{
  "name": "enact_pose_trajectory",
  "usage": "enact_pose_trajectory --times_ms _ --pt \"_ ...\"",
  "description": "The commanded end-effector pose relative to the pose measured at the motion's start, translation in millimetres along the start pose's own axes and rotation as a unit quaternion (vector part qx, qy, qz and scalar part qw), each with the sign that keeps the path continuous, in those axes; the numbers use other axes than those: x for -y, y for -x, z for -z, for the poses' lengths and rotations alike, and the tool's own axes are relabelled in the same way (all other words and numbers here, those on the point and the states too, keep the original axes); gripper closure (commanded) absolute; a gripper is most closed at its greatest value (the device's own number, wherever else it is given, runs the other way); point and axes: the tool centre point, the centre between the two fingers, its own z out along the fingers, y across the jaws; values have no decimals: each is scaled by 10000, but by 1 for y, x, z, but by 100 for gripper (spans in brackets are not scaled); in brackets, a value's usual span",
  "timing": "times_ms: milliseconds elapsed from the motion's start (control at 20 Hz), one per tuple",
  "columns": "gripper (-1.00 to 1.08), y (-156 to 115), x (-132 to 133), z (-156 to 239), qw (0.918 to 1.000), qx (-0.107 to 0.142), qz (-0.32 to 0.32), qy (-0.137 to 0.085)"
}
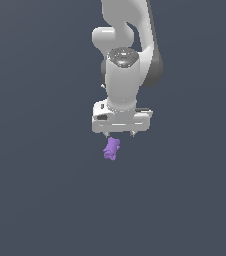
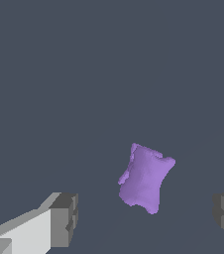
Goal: Pick up the object and move it to a goal position.
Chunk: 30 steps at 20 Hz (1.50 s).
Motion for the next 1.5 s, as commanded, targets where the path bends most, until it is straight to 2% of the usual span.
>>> enact_pose_trajectory --times_ms 0,850,1150,1450 --pt "-92 0 0 0 10000 0 0 0" --pt "-92 -1 0 6 10000 22 78 -50" --pt "-92 3 -5 -9 9997 57 -239 -38" --pt "-92 11 -15 -36 9965 119 -828 -2"
